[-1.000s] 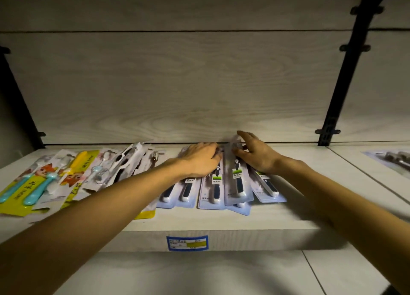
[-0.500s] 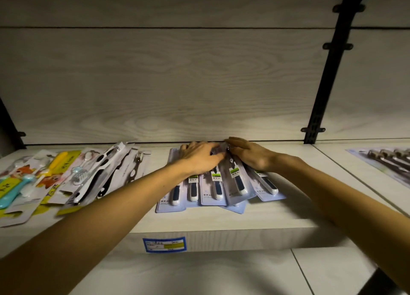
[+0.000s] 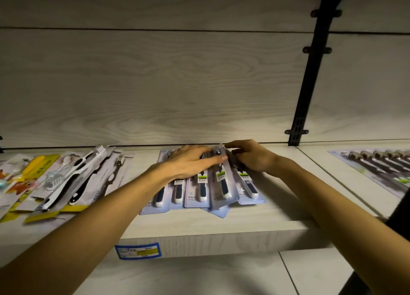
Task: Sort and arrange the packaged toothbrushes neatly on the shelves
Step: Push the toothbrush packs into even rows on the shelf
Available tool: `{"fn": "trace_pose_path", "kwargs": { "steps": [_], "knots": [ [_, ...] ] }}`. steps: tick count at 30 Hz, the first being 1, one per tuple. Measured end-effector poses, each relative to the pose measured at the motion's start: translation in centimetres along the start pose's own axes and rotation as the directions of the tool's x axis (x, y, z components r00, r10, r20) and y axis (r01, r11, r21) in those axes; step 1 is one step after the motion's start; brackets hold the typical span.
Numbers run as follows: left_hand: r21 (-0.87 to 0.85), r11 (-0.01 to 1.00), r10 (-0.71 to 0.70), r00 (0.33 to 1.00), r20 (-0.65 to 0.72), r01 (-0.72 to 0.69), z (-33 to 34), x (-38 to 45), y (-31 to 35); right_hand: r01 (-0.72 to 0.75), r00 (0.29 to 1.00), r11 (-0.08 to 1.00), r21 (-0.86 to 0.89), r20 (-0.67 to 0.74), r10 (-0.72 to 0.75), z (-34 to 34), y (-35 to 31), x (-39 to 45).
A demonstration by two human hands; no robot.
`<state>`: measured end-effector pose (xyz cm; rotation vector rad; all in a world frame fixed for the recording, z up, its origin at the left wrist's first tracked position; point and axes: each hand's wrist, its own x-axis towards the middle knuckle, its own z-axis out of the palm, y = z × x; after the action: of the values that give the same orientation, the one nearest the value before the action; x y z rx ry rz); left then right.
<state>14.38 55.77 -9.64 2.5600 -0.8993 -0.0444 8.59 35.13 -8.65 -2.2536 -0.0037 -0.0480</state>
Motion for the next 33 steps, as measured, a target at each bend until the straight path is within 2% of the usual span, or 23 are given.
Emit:
{"fn": "trace_pose_path", "kwargs": {
  "steps": [5,9,14,17,21,25,27,29,31,33],
  "knots": [
    [-0.088,0.996,0.0,0.999,0.038,0.003,-0.2,-0.2,-0.3,0.045,0.997,0.999,-0.025,-0.059,-0.046,-0.5,1.1,-0.8],
    [0.017,1.0,-0.019,0.999,0.031,0.018,-0.7,-0.5,-0.9,0.124,0.989,0.988,-0.092,-0.071,-0.13,-0.5,1.3,-0.8],
    [0.057,0.998,-0.039,0.999,0.008,0.039,-1.1,-1.2,-0.7,0.096,0.993,0.994,0.054,-0.069,-0.092,-0.1,1.0,-1.1],
    [0.142,0.989,-0.04,0.998,-0.044,0.046,-0.9,-1.5,-0.1,0.134,0.99,0.991,-0.021,-0.04,-0.135,0.0,0.6,-1.3],
    [0.148,0.988,-0.026,0.996,-0.083,0.038,-0.8,-1.2,0.9,0.156,0.985,0.988,-0.004,-0.067,-0.156,0.2,0.8,-1.3],
    [0.122,0.992,0.017,1.0,-0.014,-0.015,0.0,-0.3,2.1,0.12,0.989,0.991,0.051,-0.095,-0.115,-0.3,0.7,-1.3],
    [0.054,0.999,0.008,1.0,0.006,-0.008,0.3,0.2,2.0,0.092,0.973,0.991,-0.094,-0.204,-0.109,-1.3,0.9,-1.1],
    [0.008,1.0,-0.016,1.0,0.004,0.016,0.2,0.6,1.8,-0.042,0.948,0.957,-0.286,-0.313,-0.052,-2.3,1.2,-1.3],
    [-0.027,0.999,-0.03,1.0,0.009,0.03,0.1,1.0,1.7,-0.173,0.948,0.903,-0.393,-0.316,0.044,-3.1,1.8,-1.6],
    [-0.078,0.996,-0.032,0.999,0.009,0.032,0.4,1.5,1.7,-0.202,0.96,0.864,-0.461,-0.269,0.082,-3.2,2.1,-1.7]
  ]
}}
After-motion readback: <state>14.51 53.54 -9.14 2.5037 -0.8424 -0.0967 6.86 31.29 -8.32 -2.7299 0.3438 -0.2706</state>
